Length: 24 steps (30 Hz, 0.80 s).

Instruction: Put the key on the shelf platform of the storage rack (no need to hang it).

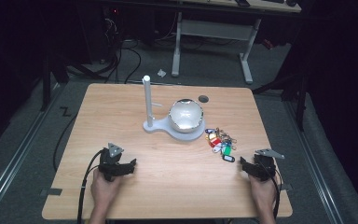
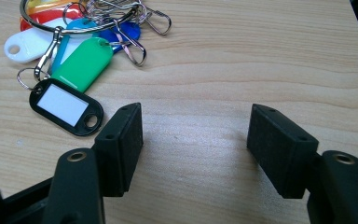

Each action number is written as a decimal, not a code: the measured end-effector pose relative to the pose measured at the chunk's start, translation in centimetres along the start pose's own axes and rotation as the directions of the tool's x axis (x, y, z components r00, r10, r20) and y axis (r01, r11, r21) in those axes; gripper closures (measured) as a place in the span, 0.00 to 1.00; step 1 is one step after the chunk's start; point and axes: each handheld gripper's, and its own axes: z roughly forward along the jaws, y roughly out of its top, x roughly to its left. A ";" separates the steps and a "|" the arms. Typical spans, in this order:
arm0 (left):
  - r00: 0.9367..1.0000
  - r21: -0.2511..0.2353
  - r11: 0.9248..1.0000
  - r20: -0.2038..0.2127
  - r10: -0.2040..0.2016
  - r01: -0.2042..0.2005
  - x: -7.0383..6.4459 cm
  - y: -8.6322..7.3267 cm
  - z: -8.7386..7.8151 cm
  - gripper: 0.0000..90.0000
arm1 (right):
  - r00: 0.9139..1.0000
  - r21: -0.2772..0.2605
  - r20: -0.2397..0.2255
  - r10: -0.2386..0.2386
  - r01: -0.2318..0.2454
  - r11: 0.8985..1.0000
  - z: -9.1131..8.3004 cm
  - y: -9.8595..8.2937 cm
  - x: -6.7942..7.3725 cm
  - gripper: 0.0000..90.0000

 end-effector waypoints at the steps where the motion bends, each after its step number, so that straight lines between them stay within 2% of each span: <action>1: 1.000 0.000 1.000 0.000 0.000 0.000 0.0 0.0 0.0 0.20 | 1.000 -0.001 0.000 0.000 0.000 1.000 0.0 0.0 0.0 0.41; 9: 1.000 0.002 1.000 0.000 0.001 -0.001 0.0 0.0 0.0 0.20 | 1.000 0.012 0.001 0.000 0.000 1.000 -0.1 0.2 0.1 0.46; 24: 1.000 0.002 1.000 0.000 0.000 0.000 0.0 0.0 0.0 0.20 | 0.997 0.013 -0.076 -0.010 0.011 1.000 -1.3 0.2 0.6 0.43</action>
